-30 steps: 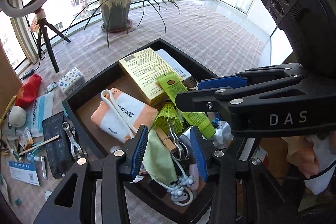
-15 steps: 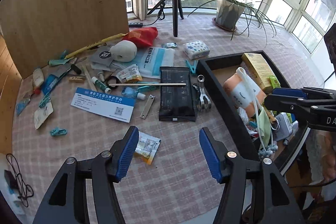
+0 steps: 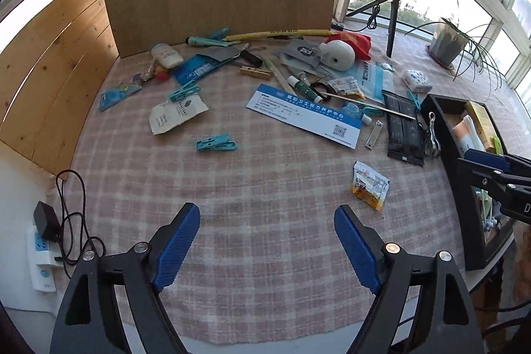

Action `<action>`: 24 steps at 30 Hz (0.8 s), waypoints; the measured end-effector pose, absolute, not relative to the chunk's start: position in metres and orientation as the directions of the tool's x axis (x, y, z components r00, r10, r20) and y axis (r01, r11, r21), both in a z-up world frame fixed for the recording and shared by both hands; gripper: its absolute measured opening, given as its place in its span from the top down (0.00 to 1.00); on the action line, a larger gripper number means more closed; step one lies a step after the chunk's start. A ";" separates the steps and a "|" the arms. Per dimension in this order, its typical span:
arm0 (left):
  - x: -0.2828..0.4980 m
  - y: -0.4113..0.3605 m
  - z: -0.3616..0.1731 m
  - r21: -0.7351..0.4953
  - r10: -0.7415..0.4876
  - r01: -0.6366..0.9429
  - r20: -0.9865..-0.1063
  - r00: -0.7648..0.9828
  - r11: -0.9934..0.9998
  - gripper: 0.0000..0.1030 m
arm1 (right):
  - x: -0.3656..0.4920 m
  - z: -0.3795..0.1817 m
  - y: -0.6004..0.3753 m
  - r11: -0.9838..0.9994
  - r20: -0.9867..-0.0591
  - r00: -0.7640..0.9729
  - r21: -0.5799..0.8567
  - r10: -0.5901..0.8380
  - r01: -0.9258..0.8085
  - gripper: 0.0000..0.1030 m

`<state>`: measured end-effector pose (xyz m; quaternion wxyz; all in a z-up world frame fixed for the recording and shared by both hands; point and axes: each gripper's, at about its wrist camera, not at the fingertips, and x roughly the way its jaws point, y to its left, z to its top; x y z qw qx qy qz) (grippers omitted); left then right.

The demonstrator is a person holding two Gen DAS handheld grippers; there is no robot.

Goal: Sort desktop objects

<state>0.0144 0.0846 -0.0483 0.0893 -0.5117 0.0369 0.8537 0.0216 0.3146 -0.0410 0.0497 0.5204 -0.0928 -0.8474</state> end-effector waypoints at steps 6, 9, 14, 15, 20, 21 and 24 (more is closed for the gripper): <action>0.009 0.051 -0.054 -0.028 0.100 -0.161 -0.883 -0.458 -0.987 0.14 | 0.012 -0.048 0.287 -0.977 -0.879 -0.443 0.210 -0.178 -0.024 0.52; 0.006 0.039 -0.059 -0.033 0.100 -0.154 -0.886 -0.453 -0.988 0.14 | 0.010 -0.053 0.278 -0.978 -0.883 -0.437 0.205 -0.171 -0.031 0.52; 0.003 0.024 -0.070 -0.038 0.099 -0.147 -0.897 -0.432 -0.988 0.14 | 0.009 -0.062 0.272 -0.979 -0.891 -0.427 0.196 -0.155 -0.055 0.52; 0.002 0.022 -0.072 -0.041 0.100 -0.145 -0.899 -0.427 -0.989 0.14 | 0.009 -0.063 0.271 -0.979 -0.892 -0.425 0.195 -0.151 -0.061 0.52; -0.002 0.014 -0.079 -0.048 0.103 -0.141 -0.903 -0.416 -0.989 0.14 | 0.009 -0.071 0.272 -0.978 -0.901 -0.413 0.188 -0.136 -0.088 0.52; -0.003 0.014 -0.080 -0.048 0.104 -0.142 -0.904 -0.415 -0.989 0.14 | 0.009 -0.072 0.271 -0.978 -0.902 -0.412 0.186 -0.133 -0.090 0.52; -0.005 0.013 -0.083 -0.045 0.103 -0.148 -0.907 -0.409 -0.988 0.14 | 0.009 -0.073 0.271 -0.979 -0.904 -0.409 0.180 -0.124 -0.100 0.52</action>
